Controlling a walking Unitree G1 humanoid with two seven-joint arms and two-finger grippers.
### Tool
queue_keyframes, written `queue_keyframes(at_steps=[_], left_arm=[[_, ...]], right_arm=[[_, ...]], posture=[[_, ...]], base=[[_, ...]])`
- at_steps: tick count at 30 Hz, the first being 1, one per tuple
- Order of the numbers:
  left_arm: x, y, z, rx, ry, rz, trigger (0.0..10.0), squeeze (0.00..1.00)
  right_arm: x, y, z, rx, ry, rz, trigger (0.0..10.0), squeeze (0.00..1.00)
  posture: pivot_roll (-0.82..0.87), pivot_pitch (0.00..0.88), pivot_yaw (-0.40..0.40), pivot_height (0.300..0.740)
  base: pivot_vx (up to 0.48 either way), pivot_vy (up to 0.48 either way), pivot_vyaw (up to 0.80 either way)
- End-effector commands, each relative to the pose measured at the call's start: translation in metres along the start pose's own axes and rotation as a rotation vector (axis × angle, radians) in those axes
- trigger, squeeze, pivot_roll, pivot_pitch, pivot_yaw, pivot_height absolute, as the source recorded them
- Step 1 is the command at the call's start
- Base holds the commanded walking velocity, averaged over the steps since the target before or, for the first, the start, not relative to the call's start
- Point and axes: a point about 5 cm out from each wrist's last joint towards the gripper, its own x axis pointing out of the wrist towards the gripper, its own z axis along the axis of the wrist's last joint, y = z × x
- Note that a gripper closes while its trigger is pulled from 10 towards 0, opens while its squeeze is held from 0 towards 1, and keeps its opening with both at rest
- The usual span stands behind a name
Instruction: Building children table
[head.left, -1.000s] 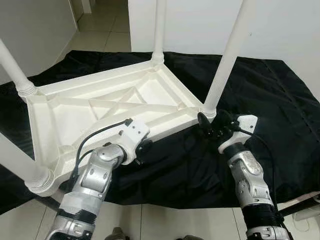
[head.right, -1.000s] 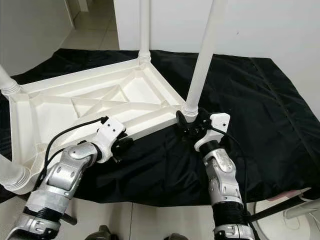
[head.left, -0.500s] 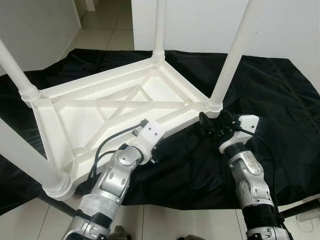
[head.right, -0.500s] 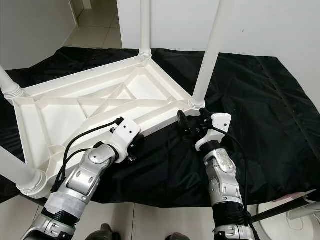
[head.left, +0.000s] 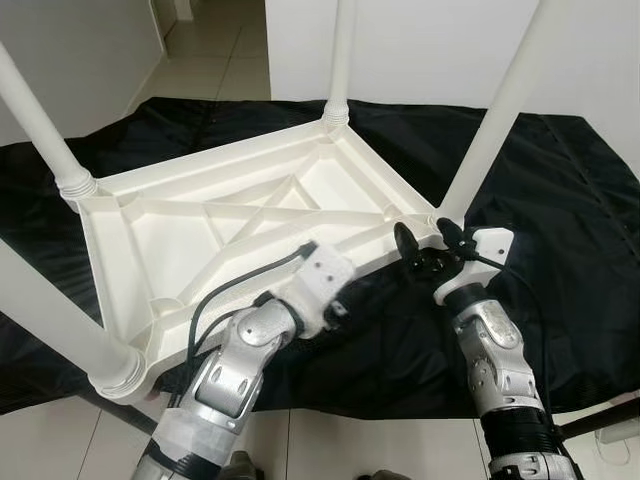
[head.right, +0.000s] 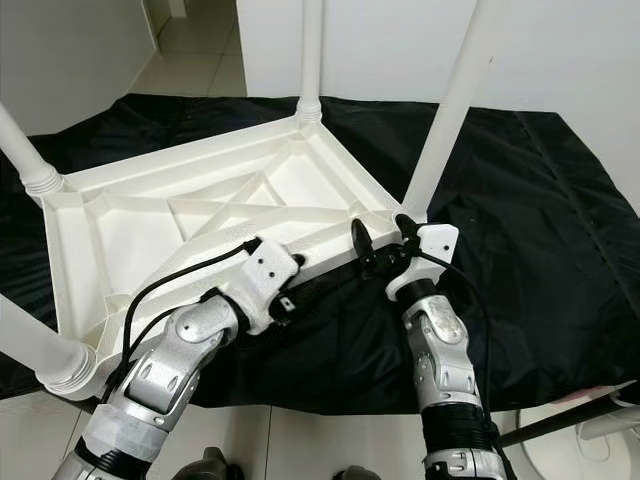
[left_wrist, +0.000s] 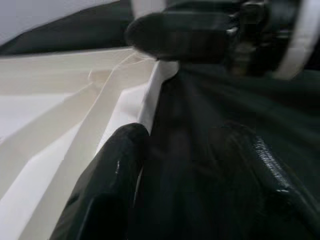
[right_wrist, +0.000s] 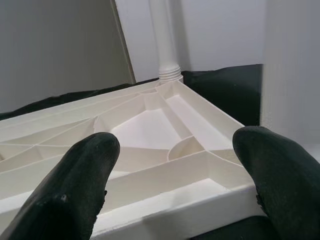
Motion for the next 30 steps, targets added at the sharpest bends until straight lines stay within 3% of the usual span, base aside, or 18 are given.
queue_keyframes(at_steps=[1, 4, 8, 10, 20, 23, 24, 29, 30], left_arm=[[-0.016, 0.010, -0.001, -0.004, 0.002, 0.024, 10.0, 0.00], [-0.020, 0.011, -0.001, -0.007, -0.002, 0.022, 10.0, 0.00], [-0.048, 0.014, -0.001, -0.047, 0.017, -0.004, 10.0, 0.00], [-0.050, 0.014, -0.001, -0.049, 0.021, -0.007, 10.0, 0.00], [-0.094, 0.012, -0.001, -0.176, 0.049, -0.023, 10.0, 0.00], [-0.105, 0.038, -0.006, -0.151, 0.079, 0.037, 10.0, 0.00], [-0.105, 0.038, -0.006, -0.151, 0.079, 0.037, 10.0, 0.00], [-0.106, 0.083, -0.010, -0.053, 0.092, 0.156, 10.0, 0.00], [-0.106, 0.083, -0.010, -0.053, 0.092, 0.156, 10.0, 0.00]], right_arm=[[0.002, 0.003, -0.004, -0.001, 0.023, 0.012, 10.0, 0.00], [0.003, 0.004, -0.004, 0.002, 0.023, 0.015, 10.0, 0.00], [0.007, 0.009, -0.006, 0.012, 0.028, 0.039, 10.0, 0.00], [0.008, 0.010, -0.006, 0.013, 0.028, 0.040, 10.0, 0.00], [0.010, 0.017, -0.010, 0.032, 0.039, 0.072, 10.0, 0.00], [0.012, 0.019, -0.012, 0.039, 0.045, 0.082, 10.0, 0.00], [0.012, 0.019, -0.012, 0.039, 0.045, 0.082, 10.0, 0.00], [0.018, 0.024, -0.010, 0.041, 0.042, 0.107, 10.0, 0.00], [0.018, 0.024, -0.010, 0.041, 0.042, 0.107, 10.0, 0.00]], posture=[[0.01, 0.000, 0.010, 0.740], [0.01, 0.000, 0.010, 0.740], [0.04, 0.000, -0.002, 0.740], [0.04, 0.000, -0.002, 0.740], [0.09, 0.000, -0.019, 0.740], [0.11, 0.000, -0.036, 0.740], [0.11, 0.000, -0.036, 0.740], [0.10, 0.000, -0.039, 0.740], [0.10, 0.000, -0.039, 0.740]], base=[[0.000, 0.000, 0.00], [0.000, 0.000, 0.00], [0.000, 0.000, 0.00], [0.000, 0.000, 0.00], [0.000, 0.000, 0.00], [0.000, 0.000, 0.00], [0.000, 0.000, 0.00], [0.000, 0.000, 0.00], [0.000, 0.000, 0.00]])
